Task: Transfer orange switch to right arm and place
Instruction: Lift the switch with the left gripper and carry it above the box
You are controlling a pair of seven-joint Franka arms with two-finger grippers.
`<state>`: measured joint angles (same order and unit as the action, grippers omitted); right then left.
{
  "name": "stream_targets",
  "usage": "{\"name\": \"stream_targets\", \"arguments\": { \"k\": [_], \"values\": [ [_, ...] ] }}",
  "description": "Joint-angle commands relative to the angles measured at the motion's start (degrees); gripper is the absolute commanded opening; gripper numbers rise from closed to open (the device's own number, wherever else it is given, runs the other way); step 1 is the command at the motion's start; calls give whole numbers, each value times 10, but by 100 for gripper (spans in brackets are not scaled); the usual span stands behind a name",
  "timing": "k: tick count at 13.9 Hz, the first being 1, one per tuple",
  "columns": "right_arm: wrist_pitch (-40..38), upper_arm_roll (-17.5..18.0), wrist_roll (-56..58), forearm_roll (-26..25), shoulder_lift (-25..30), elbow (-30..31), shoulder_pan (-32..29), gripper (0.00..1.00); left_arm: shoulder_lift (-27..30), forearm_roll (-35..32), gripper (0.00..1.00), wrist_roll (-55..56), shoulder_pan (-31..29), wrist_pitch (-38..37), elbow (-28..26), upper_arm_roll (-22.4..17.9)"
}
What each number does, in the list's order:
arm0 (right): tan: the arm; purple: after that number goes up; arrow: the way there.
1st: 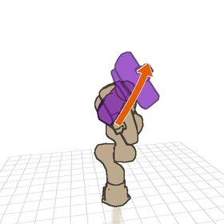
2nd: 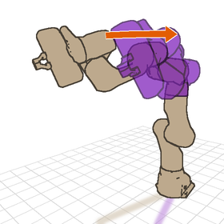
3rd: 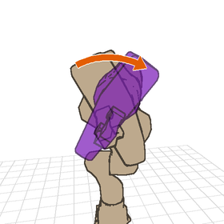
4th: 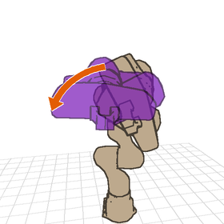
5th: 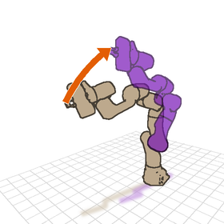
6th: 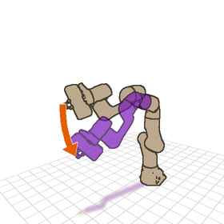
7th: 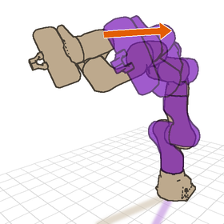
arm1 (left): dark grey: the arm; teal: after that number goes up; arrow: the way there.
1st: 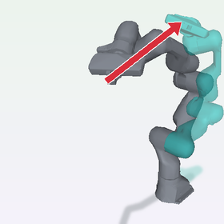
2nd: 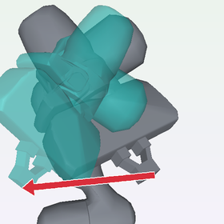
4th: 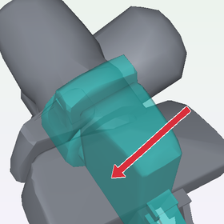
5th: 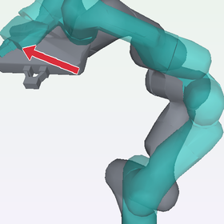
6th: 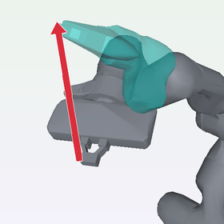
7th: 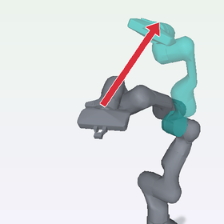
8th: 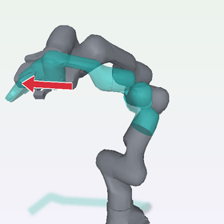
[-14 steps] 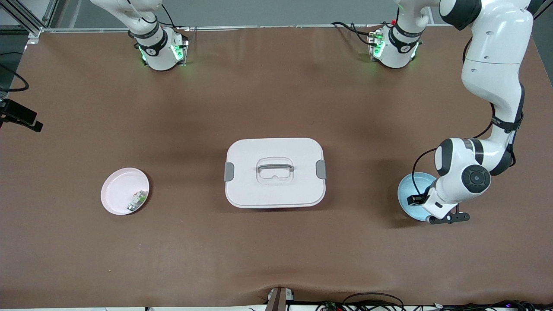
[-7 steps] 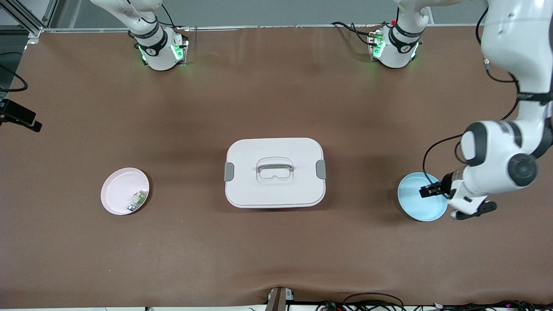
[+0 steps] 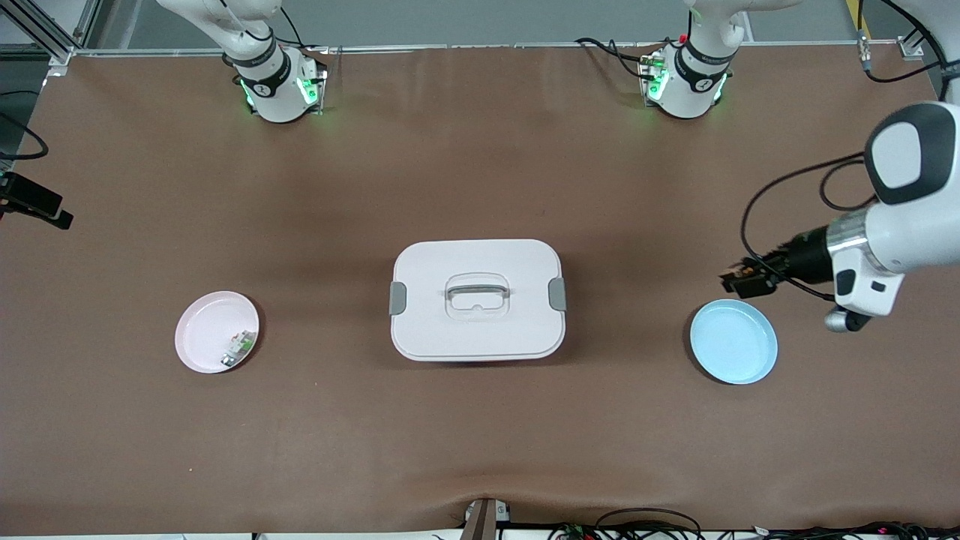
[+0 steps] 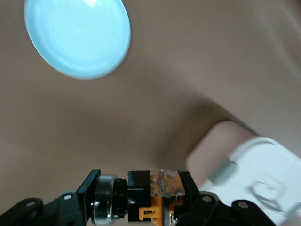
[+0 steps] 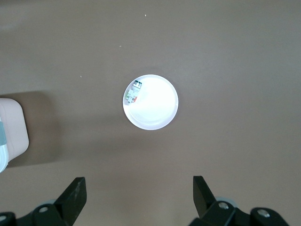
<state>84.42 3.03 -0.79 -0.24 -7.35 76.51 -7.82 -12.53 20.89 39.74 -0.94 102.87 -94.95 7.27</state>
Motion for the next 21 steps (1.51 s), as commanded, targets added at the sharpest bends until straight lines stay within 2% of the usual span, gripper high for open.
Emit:
{"name": "stream_targets", "arguments": {
  "k": [1, 5, 7, 12, 17, 20, 21],
  "values": [
    [7, 5, -6, 2, 6, 7, -15, 100, 24, 16, 32, 172, 3, -9, 10, 66],
    [12, 4, -5, -1, 1, 7, -18, 100, 9, 16, 32, 337, 16, 5, 49, 183],
    [15, 5, -5, -7, 2, 6, -16, 100, -5, 17, 32, 413, 45, 40, 60, 206],
    [-23, 5, -4, -8, 1, 7, -34, 100, -31, 55, 32, 512, 132, 158, 63, 206],
    [-6, 5, 2, -9, 1, 5, -48, 100, -81, 91, 32, 565, 180, 201, 97, 206],
    [-3, 7, 55, 22, -17, 5, -81, 100, -107, 91, 32, 632, 214, 271, 113, 206],
    [-7, 7, 80, 49, -17, 9, -86, 100, -112, 91, 32, 671, 225, 293, 114, 206]
  ]
}}
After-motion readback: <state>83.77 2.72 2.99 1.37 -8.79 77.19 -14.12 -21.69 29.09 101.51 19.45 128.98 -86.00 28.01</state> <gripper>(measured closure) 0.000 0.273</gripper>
